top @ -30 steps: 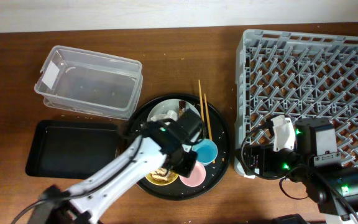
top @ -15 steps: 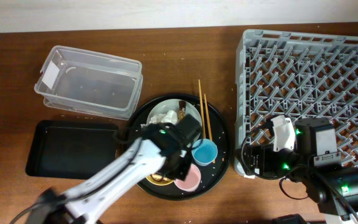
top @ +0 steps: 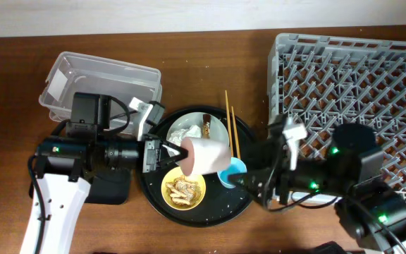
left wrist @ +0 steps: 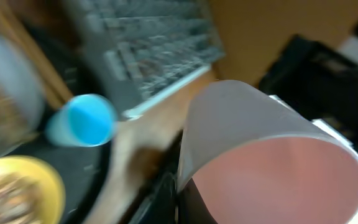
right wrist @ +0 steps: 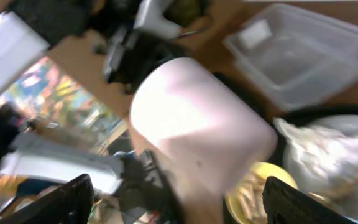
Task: Sort waste into correct bins and load items into the dishwasher rack
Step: 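Hand the pink cup to the right gripper and place it in the rack, then grasp the blue cup with the left gripper and lift it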
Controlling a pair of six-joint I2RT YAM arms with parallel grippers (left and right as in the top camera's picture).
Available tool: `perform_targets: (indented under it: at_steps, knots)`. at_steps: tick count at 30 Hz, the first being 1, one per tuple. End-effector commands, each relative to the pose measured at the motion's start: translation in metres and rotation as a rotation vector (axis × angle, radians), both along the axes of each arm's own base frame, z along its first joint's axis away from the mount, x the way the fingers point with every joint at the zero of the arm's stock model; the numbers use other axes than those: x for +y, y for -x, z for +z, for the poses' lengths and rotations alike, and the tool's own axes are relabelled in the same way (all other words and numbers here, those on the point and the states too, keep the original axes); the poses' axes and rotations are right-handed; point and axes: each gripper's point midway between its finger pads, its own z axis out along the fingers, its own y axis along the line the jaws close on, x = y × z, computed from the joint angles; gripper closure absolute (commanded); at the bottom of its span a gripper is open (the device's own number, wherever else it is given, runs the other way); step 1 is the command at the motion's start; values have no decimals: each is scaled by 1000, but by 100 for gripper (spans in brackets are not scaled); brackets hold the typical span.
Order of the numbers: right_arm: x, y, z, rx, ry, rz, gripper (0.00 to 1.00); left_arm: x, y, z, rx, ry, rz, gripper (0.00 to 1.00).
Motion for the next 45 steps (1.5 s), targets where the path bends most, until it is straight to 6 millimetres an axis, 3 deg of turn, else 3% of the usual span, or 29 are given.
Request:
perform_targets:
  at_steps: [1,6,12,14,18,20,22,26,30,32,34,36,39,45]
  knots:
    - [11,-6,-2,3,34,-42,11,-11,17,37,-30,220,-124,99]
    - [20,-7,-1,-11,19,9,12,-11,19,39,-20,233,-131,99]
    - [34,34,33,-185,-125,328,17,-17,25,39,-13,235,-160,100]
    - [34,39,37,-196,-141,359,28,-17,26,39,-13,235,-161,99]
    - [33,41,34,-168,-135,360,39,-17,25,37,-16,224,-156,100]
    - [32,34,31,-161,-119,322,41,-16,21,31,-20,188,-139,61]
    - [25,20,25,-153,-79,215,41,-11,13,15,-31,88,-93,36]
    - [-30,-23,-1,-81,97,-205,43,1,5,-14,-11,-86,-17,24]
    - [-139,-45,-30,80,367,-766,42,8,3,-26,5,-160,12,19]
    - [-197,-44,-50,191,501,-1045,43,9,3,-26,4,-165,14,19]
    - [-240,-39,-75,336,613,-1226,43,9,3,-27,4,-165,14,19]
    - [-255,-42,-99,479,673,-1252,43,9,3,-27,5,-166,14,19]
    - [-260,-54,-130,629,741,-1216,43,9,3,-27,5,-166,14,19]
    - [-245,-88,-200,877,782,-1012,39,9,2,-27,2,-169,15,19]
